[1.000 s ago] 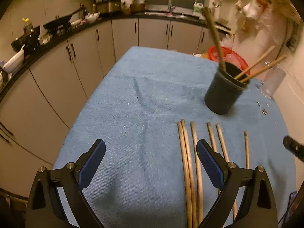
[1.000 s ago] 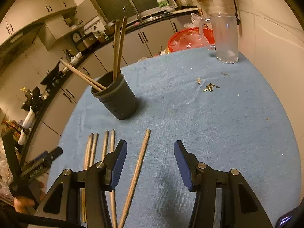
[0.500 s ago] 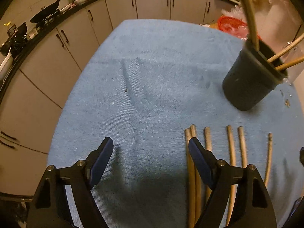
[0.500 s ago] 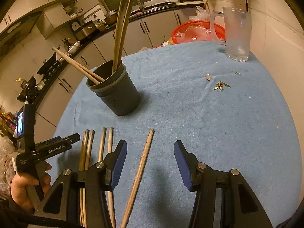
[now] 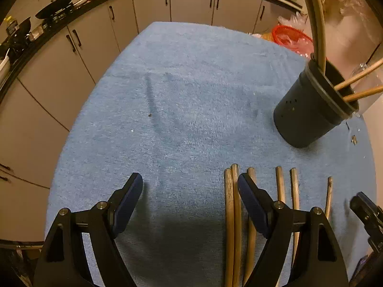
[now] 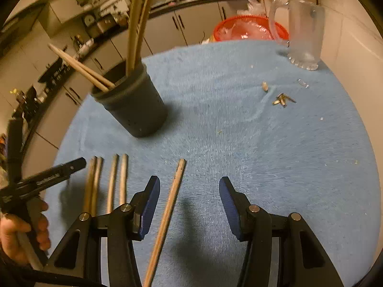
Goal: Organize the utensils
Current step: 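Lower the left tool and close it on a chopstick while the right tool grasps another, then lift both held chopsticks and carry them over the black cup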
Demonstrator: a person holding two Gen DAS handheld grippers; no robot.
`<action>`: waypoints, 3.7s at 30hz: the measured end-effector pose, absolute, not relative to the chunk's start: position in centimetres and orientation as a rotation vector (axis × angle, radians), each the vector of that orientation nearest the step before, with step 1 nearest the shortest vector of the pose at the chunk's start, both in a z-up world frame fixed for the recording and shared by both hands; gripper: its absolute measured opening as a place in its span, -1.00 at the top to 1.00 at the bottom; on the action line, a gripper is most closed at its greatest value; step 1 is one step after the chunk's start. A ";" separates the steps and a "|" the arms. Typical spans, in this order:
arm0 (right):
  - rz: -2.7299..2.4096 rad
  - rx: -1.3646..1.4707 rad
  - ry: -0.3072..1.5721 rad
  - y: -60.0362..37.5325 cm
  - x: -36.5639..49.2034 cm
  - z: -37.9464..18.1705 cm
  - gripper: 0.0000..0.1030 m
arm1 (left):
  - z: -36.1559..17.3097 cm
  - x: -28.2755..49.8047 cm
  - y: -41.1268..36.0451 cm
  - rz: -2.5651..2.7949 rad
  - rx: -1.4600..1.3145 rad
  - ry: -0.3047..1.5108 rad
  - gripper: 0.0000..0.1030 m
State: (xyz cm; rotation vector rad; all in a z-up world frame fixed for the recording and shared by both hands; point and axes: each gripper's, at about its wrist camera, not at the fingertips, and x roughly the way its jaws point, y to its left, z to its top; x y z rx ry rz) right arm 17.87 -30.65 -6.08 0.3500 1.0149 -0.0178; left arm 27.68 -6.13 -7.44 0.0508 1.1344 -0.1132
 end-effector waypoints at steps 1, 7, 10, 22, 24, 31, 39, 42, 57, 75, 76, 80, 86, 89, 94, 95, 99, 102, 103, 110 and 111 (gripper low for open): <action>-0.021 0.343 1.028 -30.5 18.2 -6.4 -0.05 | -7.7 27.8 -6.3 -0.113 0.058 1.138 -0.56; -0.035 0.305 1.080 -29.8 19.9 -7.7 0.04 | -8.8 28.3 -5.9 -0.088 0.070 1.157 -0.56; -0.038 0.293 1.097 -29.8 20.3 -8.1 0.06 | -9.4 28.6 -5.6 -0.083 0.072 1.171 -0.56; -0.018 0.470 1.134 -32.0 21.6 -8.6 0.27 | -8.4 29.5 -5.0 -0.134 0.006 1.189 0.26; -0.017 0.478 1.140 -32.2 21.9 -8.6 0.28 | -8.3 29.8 -4.7 -0.151 -0.026 1.210 0.35; -0.020 0.405 1.164 -30.2 23.3 -8.5 0.39 | -8.3 30.5 -4.2 -0.177 -0.072 1.251 0.35; -0.075 0.262 1.176 -28.1 23.9 -8.5 0.58 | -8.4 30.4 -5.7 -0.169 0.014 1.264 0.36; -0.080 0.244 1.183 -28.0 23.8 -8.5 0.58 | -8.6 30.4 -6.6 -0.194 0.023 1.275 0.43; -0.025 0.276 1.134 -27.8 22.5 -8.2 0.86 | -8.3 29.6 -6.0 -0.204 0.018 1.190 0.88; 0.195 0.293 0.794 -27.9 14.6 2.9 0.86 | 3.8 23.0 -5.8 -0.387 -0.083 0.867 0.88; 0.202 0.283 0.779 -27.8 14.2 3.5 0.86 | 4.4 22.8 -5.9 -0.394 -0.086 0.853 0.88; 0.228 0.258 0.728 -27.2 13.1 5.8 0.86 | 5.8 22.2 -5.9 -0.412 -0.085 0.817 0.88; 0.250 0.226 0.665 -26.9 11.8 8.1 0.86 | 7.6 20.8 -6.0 -0.433 -0.083 0.780 0.88; 0.255 0.213 0.638 -26.5 11.4 9.3 0.86 | 8.3 20.6 -5.8 -0.436 -0.097 0.763 0.88; 0.249 0.192 0.611 -26.2 11.9 10.6 0.86 | 9.7 20.6 -5.7 -0.426 -0.108 0.717 0.88; 0.247 0.190 0.609 -26.3 12.0 10.9 0.86 | 9.9 20.7 -5.7 -0.424 -0.109 0.710 0.88; 0.240 0.187 0.587 -26.5 12.6 11.9 0.86 | 10.9 21.0 -5.8 -0.409 -0.117 0.668 0.88; 0.237 0.185 0.564 -26.6 12.8 12.9 0.86 | 11.5 21.2 -5.5 -0.391 -0.135 0.627 0.88; 0.236 0.184 0.557 -26.7 12.9 13.2 0.86 | 11.7 21.4 -5.4 -0.388 -0.144 0.614 0.88; 0.216 0.185 0.507 -27.2 13.8 15.5 0.86 | 13.8 22.1 -6.0 -0.374 -0.180 0.520 0.88; 0.210 0.188 0.499 -27.3 14.0 15.8 0.86 | 14.3 22.3 -6.2 -0.374 -0.184 0.501 0.88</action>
